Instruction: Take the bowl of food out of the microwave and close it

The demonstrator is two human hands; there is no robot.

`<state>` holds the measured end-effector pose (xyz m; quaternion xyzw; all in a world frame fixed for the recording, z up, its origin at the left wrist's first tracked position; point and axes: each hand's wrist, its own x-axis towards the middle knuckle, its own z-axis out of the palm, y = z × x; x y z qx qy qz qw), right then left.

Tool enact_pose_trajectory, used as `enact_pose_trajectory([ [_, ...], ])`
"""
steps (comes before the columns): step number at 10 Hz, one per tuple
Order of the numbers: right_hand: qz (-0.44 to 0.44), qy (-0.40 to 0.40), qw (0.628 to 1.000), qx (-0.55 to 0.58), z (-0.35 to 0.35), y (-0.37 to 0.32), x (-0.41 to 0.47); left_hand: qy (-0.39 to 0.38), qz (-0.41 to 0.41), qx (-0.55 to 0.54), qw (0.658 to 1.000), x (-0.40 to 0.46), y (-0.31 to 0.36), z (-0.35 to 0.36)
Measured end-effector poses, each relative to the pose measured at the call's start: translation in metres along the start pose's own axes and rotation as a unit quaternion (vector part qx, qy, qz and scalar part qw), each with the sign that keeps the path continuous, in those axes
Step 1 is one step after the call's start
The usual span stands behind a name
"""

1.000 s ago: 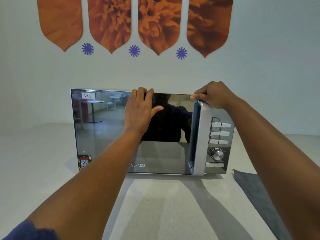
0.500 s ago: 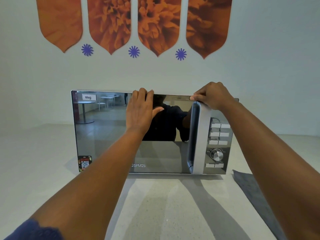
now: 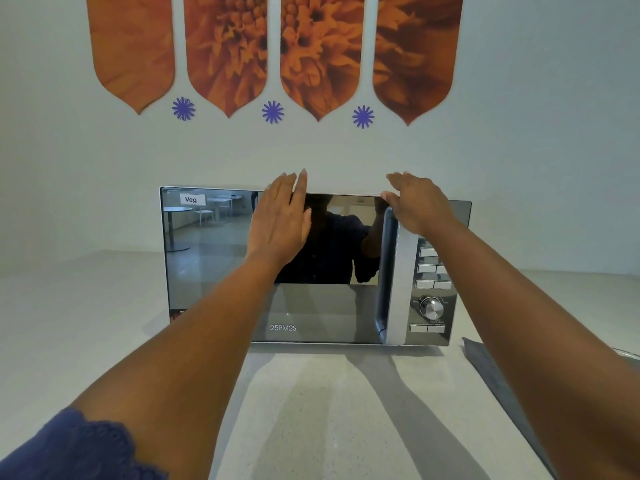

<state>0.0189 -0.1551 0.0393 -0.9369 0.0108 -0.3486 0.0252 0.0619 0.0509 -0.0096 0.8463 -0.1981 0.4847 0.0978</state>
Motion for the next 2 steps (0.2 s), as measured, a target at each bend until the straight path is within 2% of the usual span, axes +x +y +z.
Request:
enact_pose_trajectory([
  [2,-0.032,0.103,0.994,-0.013,-0.009,-0.017,-0.001,0.007,-0.014,0.036,0.999,0.001,-0.005,-0.014],
])
